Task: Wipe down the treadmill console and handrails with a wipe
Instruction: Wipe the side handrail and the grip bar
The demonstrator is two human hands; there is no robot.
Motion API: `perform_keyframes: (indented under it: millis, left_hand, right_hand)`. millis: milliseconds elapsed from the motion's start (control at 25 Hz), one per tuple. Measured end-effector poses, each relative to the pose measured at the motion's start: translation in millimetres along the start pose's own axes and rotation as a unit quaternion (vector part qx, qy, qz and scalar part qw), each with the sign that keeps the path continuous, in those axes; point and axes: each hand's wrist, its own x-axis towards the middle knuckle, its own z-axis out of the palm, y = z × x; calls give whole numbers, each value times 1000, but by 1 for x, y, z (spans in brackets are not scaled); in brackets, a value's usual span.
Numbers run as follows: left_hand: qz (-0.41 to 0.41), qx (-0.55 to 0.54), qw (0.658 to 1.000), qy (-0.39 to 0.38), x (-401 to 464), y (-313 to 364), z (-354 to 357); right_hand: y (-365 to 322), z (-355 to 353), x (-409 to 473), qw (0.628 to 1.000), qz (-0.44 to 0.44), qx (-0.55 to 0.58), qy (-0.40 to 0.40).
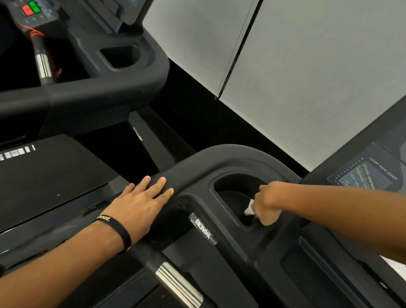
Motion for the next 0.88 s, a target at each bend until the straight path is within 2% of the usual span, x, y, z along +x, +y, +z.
perform_keyframes:
  millis: [80, 160, 200, 280, 360, 400, 480, 560, 640, 720, 760, 800, 880]
  left_hand:
    - [3, 6, 1000, -2, -1, 1, 1]
    - [5, 15, 1000, 1, -3, 2, 2]
    - [6, 17, 1000, 1, -3, 2, 3]
    - [7, 15, 1000, 2, -3, 2, 4]
    - [9, 14, 1000, -4, -2, 1, 4]
    - [9, 12, 1000, -6, -2, 1, 5]
    - [7, 15, 1000, -10, -2, 1, 4]
    - [6, 20, 1000, -13, -2, 3, 1]
    - [7, 30, 999, -14, -2, 4, -1]
    - [7, 33, 999, -16, -2, 5, -2]
    - [5, 32, 999, -15, -2, 6, -1]
    - [2, 32, 999, -14, -2, 6, -1]
    - [3, 29, 999, -12, -2, 6, -1]
  right_hand:
    - [1, 4, -6, 994, -10, -111, 14]
    - [10, 8, -11, 988, -32, -143, 55]
    - [15, 10, -15, 988, -44, -121, 84]
    - [29, 13, -25, 990, -83, 13, 112]
    - [31, 14, -35, 968, -115, 186, 121]
    - [31, 16, -38, 953, -133, 238, 131]
    - [34, 22, -41, 931, -142, 291, 166]
    - [45, 26, -33, 905, -134, 314, 254]
    - [57, 22, -26, 874, -110, 258, 398]
    - [57, 16, -18, 845, -90, 56, 524]
    - [52, 17, -11, 824, -103, -41, 556]
    - [47, 21, -1, 810, -129, -116, 561]
    - [39, 29, 19, 829, -141, -228, 490]
